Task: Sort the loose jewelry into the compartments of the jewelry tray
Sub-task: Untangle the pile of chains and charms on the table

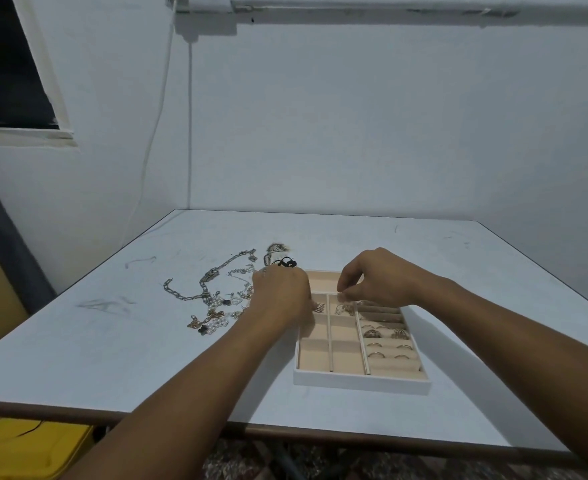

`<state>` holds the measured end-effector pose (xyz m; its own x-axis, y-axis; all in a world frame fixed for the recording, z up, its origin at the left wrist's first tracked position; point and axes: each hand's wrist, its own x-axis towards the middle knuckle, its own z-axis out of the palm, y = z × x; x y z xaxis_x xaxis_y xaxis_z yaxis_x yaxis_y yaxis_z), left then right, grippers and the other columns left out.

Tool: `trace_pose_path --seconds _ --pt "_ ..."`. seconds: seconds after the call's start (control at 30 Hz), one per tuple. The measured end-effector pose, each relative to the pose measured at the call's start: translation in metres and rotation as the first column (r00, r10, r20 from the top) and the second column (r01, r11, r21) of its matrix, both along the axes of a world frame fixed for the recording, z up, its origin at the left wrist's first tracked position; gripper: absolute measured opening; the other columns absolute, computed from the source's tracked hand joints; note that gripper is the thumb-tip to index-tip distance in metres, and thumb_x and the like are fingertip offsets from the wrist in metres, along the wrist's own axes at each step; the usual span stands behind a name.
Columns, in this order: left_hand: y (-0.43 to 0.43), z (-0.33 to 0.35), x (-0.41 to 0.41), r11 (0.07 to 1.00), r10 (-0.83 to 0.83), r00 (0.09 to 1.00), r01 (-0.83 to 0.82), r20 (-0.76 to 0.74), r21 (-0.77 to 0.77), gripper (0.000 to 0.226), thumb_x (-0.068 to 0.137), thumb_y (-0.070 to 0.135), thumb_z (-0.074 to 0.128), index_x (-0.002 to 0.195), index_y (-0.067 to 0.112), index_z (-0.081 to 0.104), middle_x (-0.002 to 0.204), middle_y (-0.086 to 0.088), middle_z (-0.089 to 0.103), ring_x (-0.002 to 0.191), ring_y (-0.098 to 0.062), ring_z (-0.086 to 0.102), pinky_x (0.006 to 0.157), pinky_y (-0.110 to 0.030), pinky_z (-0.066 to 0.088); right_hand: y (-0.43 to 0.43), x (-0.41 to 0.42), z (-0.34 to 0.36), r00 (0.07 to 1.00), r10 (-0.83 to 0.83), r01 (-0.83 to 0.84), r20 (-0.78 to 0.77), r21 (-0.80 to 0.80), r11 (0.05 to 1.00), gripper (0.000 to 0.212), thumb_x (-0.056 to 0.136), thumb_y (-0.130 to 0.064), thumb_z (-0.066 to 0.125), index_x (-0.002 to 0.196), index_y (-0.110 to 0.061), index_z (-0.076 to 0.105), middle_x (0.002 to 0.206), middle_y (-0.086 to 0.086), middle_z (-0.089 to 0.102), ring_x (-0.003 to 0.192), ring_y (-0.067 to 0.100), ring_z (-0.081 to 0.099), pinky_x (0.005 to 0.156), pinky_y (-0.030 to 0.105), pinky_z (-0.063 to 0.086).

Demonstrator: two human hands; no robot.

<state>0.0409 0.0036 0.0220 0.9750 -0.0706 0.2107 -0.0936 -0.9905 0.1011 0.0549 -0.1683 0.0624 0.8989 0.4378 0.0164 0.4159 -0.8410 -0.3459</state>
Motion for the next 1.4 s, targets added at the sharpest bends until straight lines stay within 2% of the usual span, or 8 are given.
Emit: trace_pose_path --seconds 0.2,0.37,0.53,0.7,0.87,1.07,1.3,1.4 --pt "0.028 0.002 -0.007 0.963 -0.024 0.999 0.035 0.046 -0.267 0.014 0.086 0.035 0.065 0.096 0.032 0.073 0.118 0.009 0.065 0.117 -0.019 0.054 0.098 -0.038 0.040 0.016 0.001 -0.005 1.000 0.018 -0.019 0.002 0.053 0.998 0.007 0.082 -0.026 0.069 0.083 -0.027 0.075 0.082 -0.015 0.072 0.074 -0.005 0.062 0.063 0.014 0.042" --pt "0.087 0.013 -0.008 0.932 0.119 0.993 -0.112 -0.001 -0.345 0.014 0.087 0.027 0.065 0.099 0.029 0.072 0.125 0.002 0.063 0.115 -0.021 0.055 0.099 -0.039 0.042 0.051 0.007 -0.006 0.998 0.068 -0.069 0.014 0.099 0.993 0.013 0.085 -0.019 0.065 0.091 -0.024 0.075 0.084 -0.014 0.068 0.058 -0.009 0.055 0.057 0.009 0.037" --pt "0.122 0.006 -0.005 0.932 0.154 0.981 -0.183 -0.116 -0.314 0.005 0.081 0.037 0.071 0.085 0.034 0.071 0.111 0.001 0.067 0.107 -0.021 0.059 0.093 -0.037 0.046 0.096 0.016 -0.008 0.990 0.131 -0.134 0.043 0.068 0.989 0.019 0.085 -0.013 0.064 0.098 -0.022 0.075 0.099 -0.005 0.071 0.075 0.003 0.057 0.064 0.013 0.040" --pt "0.123 0.000 0.001 0.939 0.099 0.988 -0.132 -0.117 -0.319 0.010 0.077 0.038 0.074 0.086 0.034 0.072 0.105 0.004 0.067 0.101 -0.017 0.059 0.084 -0.032 0.048 0.129 0.024 -0.016 0.985 0.169 -0.169 0.017 -0.020 0.985 0.015 0.085 -0.015 0.067 0.097 -0.020 0.075 0.087 -0.006 0.066 0.085 0.009 0.057 0.079 0.024 0.046" --pt "0.125 -0.004 0.007 0.967 0.074 0.993 -0.095 -0.095 -0.235 0.015 0.077 0.041 0.072 0.090 0.035 0.074 0.091 0.010 0.058 0.108 -0.018 0.053 0.087 -0.033 0.044 0.143 0.031 -0.023 0.989 0.149 -0.148 0.005 -0.107 0.983 0.018 0.080 -0.015 0.065 0.068 -0.028 0.068 0.084 -0.003 0.074 0.086 0.013 0.065 0.082 0.035 0.055" --pt "0.127 -0.009 0.013 0.979 0.049 0.995 -0.064 -0.084 -0.196 0.015 0.079 0.044 0.072 0.089 0.033 0.074 0.082 0.010 0.055 0.106 -0.019 0.049 0.087 -0.034 0.038 0.147 0.033 -0.029 0.993 0.121 -0.121 -0.007 -0.128 0.984 0.022 0.079 -0.018 0.069 0.060 -0.027 0.062 0.079 -0.003 0.073 0.081 0.014 0.065 0.079 0.037 0.057" --pt "0.124 -0.010 0.015 0.994 0.028 0.993 -0.039 -0.114 -0.099 0.017 0.085 0.043 0.067 0.093 0.028 0.065 0.113 -0.001 0.056 0.117 -0.023 0.042 0.093 -0.039 0.034 0.150 0.034 -0.029 0.994 0.096 -0.104 -0.059 -0.146 0.984 0.009 0.083 -0.015 0.067 0.078 -0.008 0.070 0.089 0.009 0.074 0.090 0.023 0.067 0.082 0.037 0.056" --pt "0.121 -0.010 0.015 0.993 0.023 0.994 -0.035 -0.105 -0.112 0.016 0.085 0.042 0.067 0.088 0.028 0.062 0.112 -0.001 0.056 0.115 -0.023 0.042 0.092 -0.038 0.035 0.153 0.037 -0.033 0.994 0.071 -0.083 -0.079 -0.163 0.983 0.015 0.084 -0.013 0.063 0.090 -0.002 0.071 0.093 0.014 0.074 0.094 0.028 0.068 0.084 0.040 0.056"
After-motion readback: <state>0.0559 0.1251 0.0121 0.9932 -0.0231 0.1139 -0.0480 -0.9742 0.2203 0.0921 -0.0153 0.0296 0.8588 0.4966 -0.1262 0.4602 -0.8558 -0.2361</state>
